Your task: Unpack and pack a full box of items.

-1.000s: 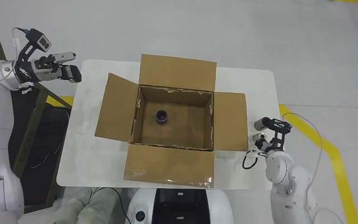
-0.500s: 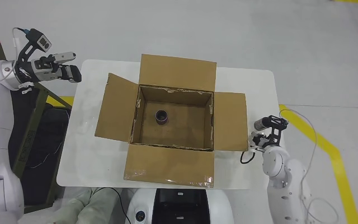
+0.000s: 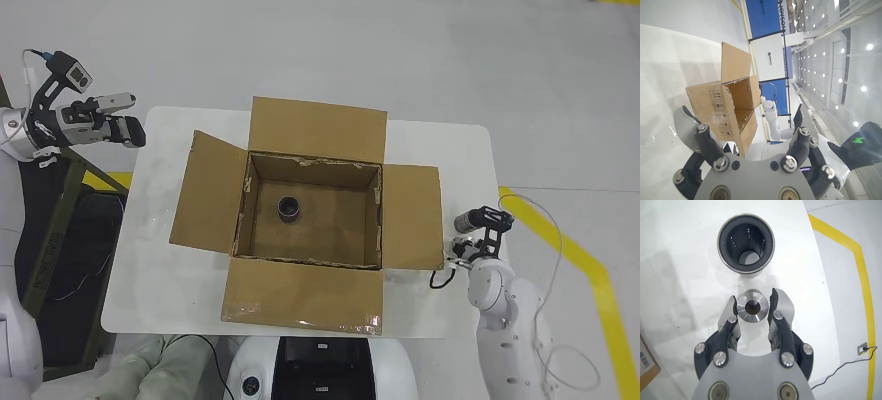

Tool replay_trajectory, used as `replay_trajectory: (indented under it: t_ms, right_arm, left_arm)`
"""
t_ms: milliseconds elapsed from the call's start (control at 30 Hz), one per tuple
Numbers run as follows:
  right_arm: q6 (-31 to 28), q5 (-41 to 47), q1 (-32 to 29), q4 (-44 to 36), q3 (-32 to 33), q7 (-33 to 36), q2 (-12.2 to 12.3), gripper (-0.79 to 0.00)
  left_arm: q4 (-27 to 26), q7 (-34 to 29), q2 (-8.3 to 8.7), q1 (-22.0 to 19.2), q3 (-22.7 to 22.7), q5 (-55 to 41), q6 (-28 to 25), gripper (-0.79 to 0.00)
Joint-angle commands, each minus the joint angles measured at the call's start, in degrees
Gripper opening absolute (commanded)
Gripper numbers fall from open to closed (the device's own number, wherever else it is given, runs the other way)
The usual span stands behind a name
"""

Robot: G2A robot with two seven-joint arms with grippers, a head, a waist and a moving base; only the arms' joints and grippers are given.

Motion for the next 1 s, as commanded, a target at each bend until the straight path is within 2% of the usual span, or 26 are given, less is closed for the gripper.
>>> replay_trajectory:
  t_ms: [0,100,133,167,367,700,967]
  right_arm:
    - [0.07,-0.02,0.08,0.05,-0.08,-0.04,0.04,-0.613]
    - [0.23,-0.16,0.05,-0.13,-0.17,-0.01,0.11,-0.708]
    - [0.28,-0.18,-0.08,-0.38,-0.15,0.07,0.14,-0.770]
    - [0.33,-0.30,-0.27,-0.75,-0.12,0.16,0.17,-0.785]
    - [0.58,-1.66,-2.56,-5.66,-0.21,0.93,0.35,-0.785]
    - [-0.06,-4.88,-7.69,-18.79,-0.96,2.88,0.63,-0.785]
    - [0.30,-13.42,-8.76,-25.91,-4.11,4.16,0.77,-0.785]
  left_arm:
    - [0.00,0.00,0.00,0.00,0.00,0.00,0.00,0.000]
    - [0.00,0.00,0.00,0.00,0.00,0.00,0.00,0.000]
    - [0.00,0.00,0.00,0.00,0.00,0.00,0.00,0.000]
    - [0.00,0.00,0.00,0.00,0.00,0.00,0.00,0.000]
    - [0.00,0.00,0.00,0.00,0.00,0.00,0.00,0.000]
    - [0.00,0.00,0.00,0.00,0.00,0.00,0.00,0.000]
    - [0.00,0.00,0.00,0.00,0.00,0.00,0.00,0.000]
